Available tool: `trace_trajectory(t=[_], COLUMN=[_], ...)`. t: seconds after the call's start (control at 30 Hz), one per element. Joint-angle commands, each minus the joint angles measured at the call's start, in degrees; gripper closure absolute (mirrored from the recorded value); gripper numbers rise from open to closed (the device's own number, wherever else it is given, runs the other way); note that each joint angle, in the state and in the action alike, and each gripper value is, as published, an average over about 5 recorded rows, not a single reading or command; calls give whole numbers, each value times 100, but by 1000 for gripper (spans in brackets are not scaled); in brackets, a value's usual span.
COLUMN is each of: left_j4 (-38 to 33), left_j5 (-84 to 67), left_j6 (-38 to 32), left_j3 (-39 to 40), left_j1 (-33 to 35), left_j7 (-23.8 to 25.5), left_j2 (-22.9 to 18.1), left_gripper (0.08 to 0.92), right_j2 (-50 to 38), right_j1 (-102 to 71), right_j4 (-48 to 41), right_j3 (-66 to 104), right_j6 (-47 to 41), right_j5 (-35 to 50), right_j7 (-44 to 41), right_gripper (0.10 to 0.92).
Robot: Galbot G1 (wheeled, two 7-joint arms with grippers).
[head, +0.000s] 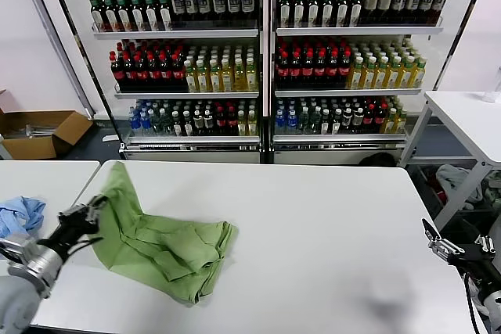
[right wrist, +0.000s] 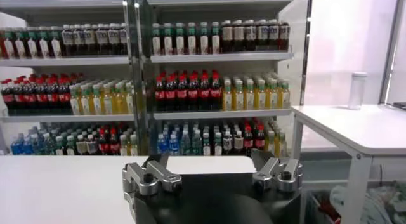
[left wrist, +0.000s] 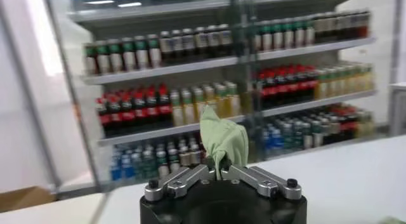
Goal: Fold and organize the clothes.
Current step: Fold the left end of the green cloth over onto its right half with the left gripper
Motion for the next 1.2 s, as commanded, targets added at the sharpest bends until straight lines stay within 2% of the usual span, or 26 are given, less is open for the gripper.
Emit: trace_trajectory(t=[0.03,0.23,0.4,0.7,0.87,1.07,1.2], left_j4=[-429,-392,-201,-220,-246,-626,-910], left_j5=[909,1495,1729,1747,1697,1311,646], left_j6=[-477,-529,-294,-23,43,119,357], left_j3=[1245,2080,2899,3223,2970,2686,2189], left_j1=[163,141,-195,-272,-366,-200,-148], left_j7=[273,280,234,229,252,288,261], left_j2=[-428,-663,-879,-964,-934,-809,-661], left_gripper=[903,903,903,875,799,629,517], right_j2=[-1,5,29,53,174,181,177], right_j1=[25,58,113,44,-15,-9,-14], right_j4=[-36,-91,-103,-140,-84,-79,-63], right_j3=[-9,-51,-120,-158,-238,-239,-237], right_j6=[-7,-5,-13,37,62,79,88], right_j5=[1,-2,-16,-20,-54,-60,-54], right_j7=[3,-2,-4,-24,-34,-37,-38], right_gripper=[203,203,203,203,203,203,203])
